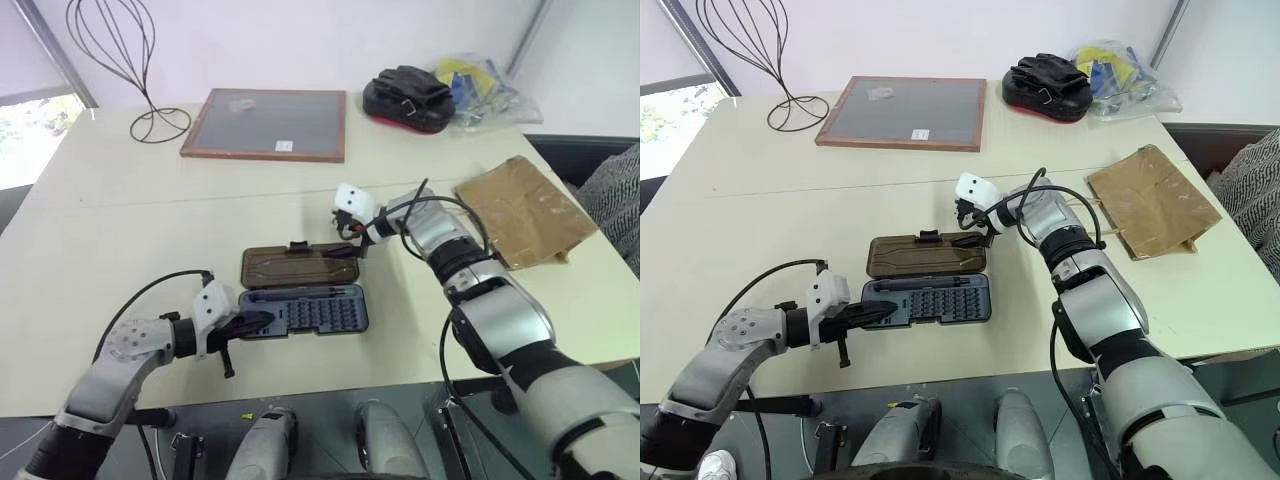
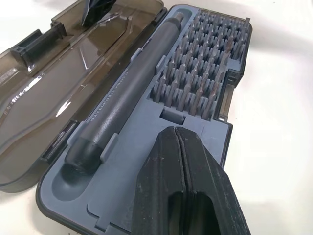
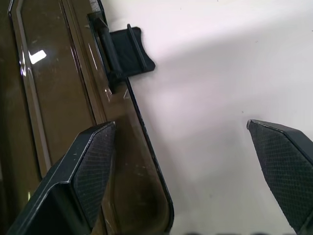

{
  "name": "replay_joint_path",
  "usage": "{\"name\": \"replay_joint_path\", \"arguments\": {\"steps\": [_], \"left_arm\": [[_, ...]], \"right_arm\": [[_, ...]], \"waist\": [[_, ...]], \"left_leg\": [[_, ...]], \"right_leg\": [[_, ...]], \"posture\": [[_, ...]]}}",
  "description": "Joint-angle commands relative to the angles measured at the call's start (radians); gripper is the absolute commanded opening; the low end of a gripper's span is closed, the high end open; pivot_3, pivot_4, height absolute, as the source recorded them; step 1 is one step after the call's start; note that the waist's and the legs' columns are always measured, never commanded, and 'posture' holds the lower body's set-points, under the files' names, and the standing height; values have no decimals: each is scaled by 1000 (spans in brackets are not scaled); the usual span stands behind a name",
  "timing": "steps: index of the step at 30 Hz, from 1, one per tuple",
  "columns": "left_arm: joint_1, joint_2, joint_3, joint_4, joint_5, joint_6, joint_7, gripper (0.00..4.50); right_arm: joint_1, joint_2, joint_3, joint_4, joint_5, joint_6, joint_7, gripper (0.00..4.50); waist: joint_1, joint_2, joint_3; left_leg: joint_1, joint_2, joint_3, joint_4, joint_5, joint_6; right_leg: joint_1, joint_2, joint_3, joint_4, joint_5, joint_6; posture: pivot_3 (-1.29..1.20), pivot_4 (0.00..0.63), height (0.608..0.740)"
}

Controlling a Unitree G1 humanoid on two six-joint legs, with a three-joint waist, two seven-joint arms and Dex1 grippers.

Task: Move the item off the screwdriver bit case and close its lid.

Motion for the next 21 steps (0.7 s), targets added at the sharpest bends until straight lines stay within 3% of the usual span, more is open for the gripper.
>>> {"name": "replay_joint_path", "arguments": {"steps": [1, 8, 12, 21], "left_arm": [[20, 1, -25, 91, 64, -6, 1, 0], [8, -2, -24, 93, 66, -11, 6, 0], [8, 3, -15, 60, 60, 16, 18, 0], [3, 7, 18, -27, 34, 101, 62, 0]], "right_arm": [[0, -10, 11, 5, -22, -4, 22, 3604], [29, -7, 25, -27, -34, -9, 53, 71], [48, -4, 34, -57, -44, -11, 75, 24], [67, -13, 42, -132, -70, -88, 52, 24]], "waist": [[0, 1, -1], [0, 3, -3], [-2, 3, -3], [-3, 3, -3]], "left_leg": [[0, 0, 0, 0, 0, 0], [5, 0, 0, 0, 0, 0], [17, 1, -1, -3, -1, 1], [17, 1, -1, -3, -1, 1]], "right_leg": [[0, 0, 0, 0, 0, 0], [5, 0, 0, 0, 0, 0], [17, 1, 0, -1, -2, -2], [16, 1, 0, -1, -2, -1]], "posture": [[0, 150, 734], [0, 150, 734], [0, 150, 734], [0, 150, 734]]}}
